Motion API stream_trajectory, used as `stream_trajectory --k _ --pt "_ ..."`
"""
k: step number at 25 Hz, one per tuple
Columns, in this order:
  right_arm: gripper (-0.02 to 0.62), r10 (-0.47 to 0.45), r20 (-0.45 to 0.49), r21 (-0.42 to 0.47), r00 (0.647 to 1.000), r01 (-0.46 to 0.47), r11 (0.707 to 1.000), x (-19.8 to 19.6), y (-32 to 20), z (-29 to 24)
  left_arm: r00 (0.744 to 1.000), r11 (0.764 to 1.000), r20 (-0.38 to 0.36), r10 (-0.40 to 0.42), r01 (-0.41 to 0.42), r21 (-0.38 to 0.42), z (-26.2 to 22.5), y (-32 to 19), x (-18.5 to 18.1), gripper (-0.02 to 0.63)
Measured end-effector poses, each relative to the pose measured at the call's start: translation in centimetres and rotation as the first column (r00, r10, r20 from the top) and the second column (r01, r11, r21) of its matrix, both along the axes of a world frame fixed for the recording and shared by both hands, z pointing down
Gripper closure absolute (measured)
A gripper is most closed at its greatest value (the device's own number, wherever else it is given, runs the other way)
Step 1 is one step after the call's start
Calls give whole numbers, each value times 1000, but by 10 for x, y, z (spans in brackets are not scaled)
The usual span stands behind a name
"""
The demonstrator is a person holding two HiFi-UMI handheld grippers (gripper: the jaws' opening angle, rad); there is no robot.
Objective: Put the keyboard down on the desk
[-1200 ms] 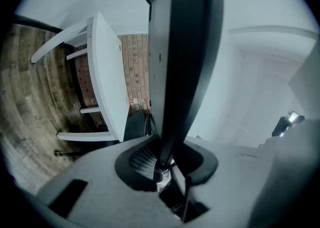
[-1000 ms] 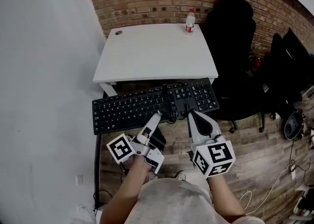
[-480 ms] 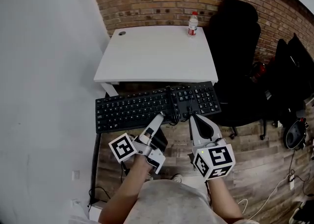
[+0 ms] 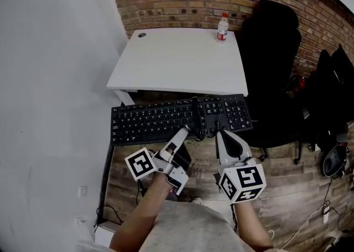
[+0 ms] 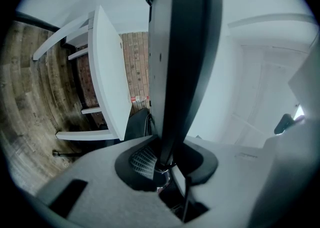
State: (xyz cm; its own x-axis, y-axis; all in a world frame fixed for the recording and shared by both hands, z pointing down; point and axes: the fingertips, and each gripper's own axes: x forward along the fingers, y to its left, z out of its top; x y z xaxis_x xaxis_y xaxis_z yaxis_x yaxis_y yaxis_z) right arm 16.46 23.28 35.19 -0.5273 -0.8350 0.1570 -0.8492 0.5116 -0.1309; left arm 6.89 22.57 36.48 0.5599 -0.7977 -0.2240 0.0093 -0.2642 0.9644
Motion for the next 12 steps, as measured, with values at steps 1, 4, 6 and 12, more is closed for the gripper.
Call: stream_trajectory --k 1,4,6,12 --pt "588 -4 0 -1 1000 4 1000 0 -3 1 1000 1000 0 -4 4 -2 1 -2 0 531" --pt "588 -9 -3 -6 1000 9 1000 -4 -15 5 1000 1000 -1 -12 12 -5 5 -14 -6 531" --pt "586 -11 -6 -12 1000 11 1000 -9 -25 9 1000 1000 -5 -14 14 -8 8 -24 -11 531" --pt "586 -5 -22 -23 1000 4 1000 -26 -62 17 1000 1000 -18 -5 4 -19 18 -62 -28 531"
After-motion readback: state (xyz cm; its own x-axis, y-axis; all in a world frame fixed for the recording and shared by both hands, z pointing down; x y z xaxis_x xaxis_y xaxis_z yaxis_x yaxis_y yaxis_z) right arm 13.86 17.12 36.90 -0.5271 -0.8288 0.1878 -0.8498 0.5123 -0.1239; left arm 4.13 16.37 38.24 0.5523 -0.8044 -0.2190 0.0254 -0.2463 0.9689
